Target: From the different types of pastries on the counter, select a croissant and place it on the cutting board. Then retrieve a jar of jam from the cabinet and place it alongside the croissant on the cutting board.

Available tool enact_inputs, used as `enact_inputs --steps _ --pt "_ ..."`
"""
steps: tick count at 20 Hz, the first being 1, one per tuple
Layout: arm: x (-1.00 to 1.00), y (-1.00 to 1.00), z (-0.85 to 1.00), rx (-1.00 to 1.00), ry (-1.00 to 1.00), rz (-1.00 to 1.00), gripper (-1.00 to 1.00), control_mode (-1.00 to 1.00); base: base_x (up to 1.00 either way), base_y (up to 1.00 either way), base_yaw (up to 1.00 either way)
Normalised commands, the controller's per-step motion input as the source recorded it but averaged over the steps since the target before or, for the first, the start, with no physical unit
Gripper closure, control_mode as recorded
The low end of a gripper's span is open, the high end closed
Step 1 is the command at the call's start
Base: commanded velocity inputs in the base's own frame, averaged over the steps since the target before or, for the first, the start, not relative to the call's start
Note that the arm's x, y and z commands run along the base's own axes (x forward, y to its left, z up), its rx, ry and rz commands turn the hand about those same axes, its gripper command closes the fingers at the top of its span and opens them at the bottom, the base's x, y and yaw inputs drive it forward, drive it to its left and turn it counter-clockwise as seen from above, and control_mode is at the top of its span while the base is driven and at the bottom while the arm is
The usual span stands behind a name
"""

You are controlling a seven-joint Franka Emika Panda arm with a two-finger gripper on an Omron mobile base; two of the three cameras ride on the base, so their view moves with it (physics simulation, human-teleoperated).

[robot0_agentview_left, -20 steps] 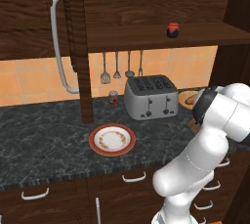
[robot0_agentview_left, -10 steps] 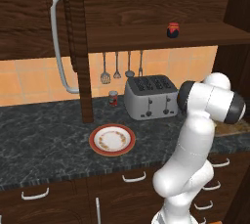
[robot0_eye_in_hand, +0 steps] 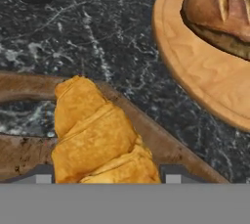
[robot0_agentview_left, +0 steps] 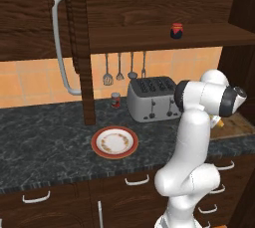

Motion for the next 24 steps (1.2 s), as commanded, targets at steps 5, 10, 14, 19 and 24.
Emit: enact_inputs --steps 5,10,14,19,24 --pt "-0.03 -0.01 0.00 0.00 -0.05 -0.01 -1.00 -1.00 0.00 0.00 0.00" --pt "-0.10 0.00 0.00 0.00 -0.04 0.00 -1.00 -1.00 0.00 0.00 0.00" --pt "-0.03 0.00 0.38 0.00 -0.01 -0.04 -1.00 -1.00 0.00 0.00 0.00" --pt "0.00 0.14 0.91 0.00 -0.08 -0.03 -1.00 -1.00 0.00 0.00 0.00" --pt "-0.04 0.23 0.83 0.00 -0.07 0.00 -1.00 -1.00 0.00 0.00 0.00"
